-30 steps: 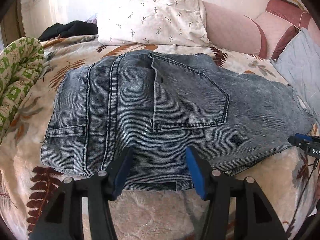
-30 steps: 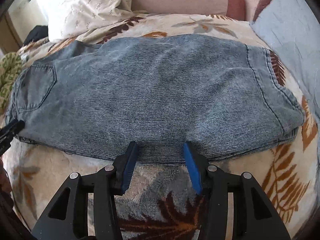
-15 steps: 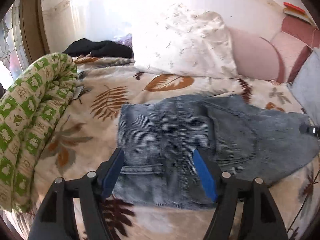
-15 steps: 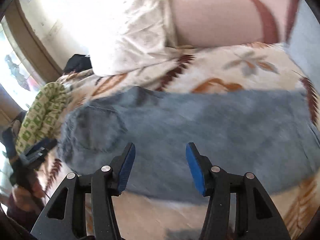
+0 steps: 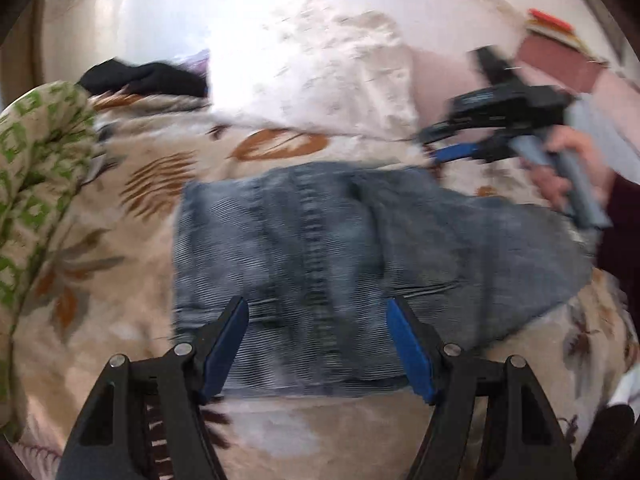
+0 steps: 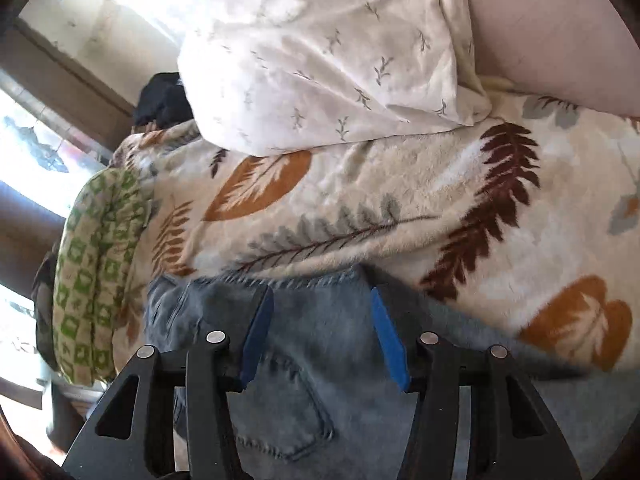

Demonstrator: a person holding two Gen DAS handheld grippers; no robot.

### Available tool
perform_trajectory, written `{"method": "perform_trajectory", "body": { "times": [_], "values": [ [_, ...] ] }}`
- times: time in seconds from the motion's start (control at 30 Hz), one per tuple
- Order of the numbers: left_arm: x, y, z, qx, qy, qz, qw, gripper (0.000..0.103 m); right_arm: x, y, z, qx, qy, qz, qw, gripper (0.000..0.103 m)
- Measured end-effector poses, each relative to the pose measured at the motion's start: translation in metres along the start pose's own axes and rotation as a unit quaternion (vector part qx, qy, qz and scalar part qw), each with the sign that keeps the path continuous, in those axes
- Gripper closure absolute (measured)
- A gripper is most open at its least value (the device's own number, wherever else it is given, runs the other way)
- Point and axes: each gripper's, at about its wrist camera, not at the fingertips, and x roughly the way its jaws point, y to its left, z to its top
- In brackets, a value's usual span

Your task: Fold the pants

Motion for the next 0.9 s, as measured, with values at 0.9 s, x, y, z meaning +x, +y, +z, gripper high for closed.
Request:
{"method": "perform_trajectory", "body": {
  "times": [0.9],
  "values": [
    [0.042,-0.011,-0.011,0.049,0.028,-0.045,0.9974,0.029,0.054,-0.015,0.015,-0.012,0.104,0.000,0.994,0.087]
  ]
}}
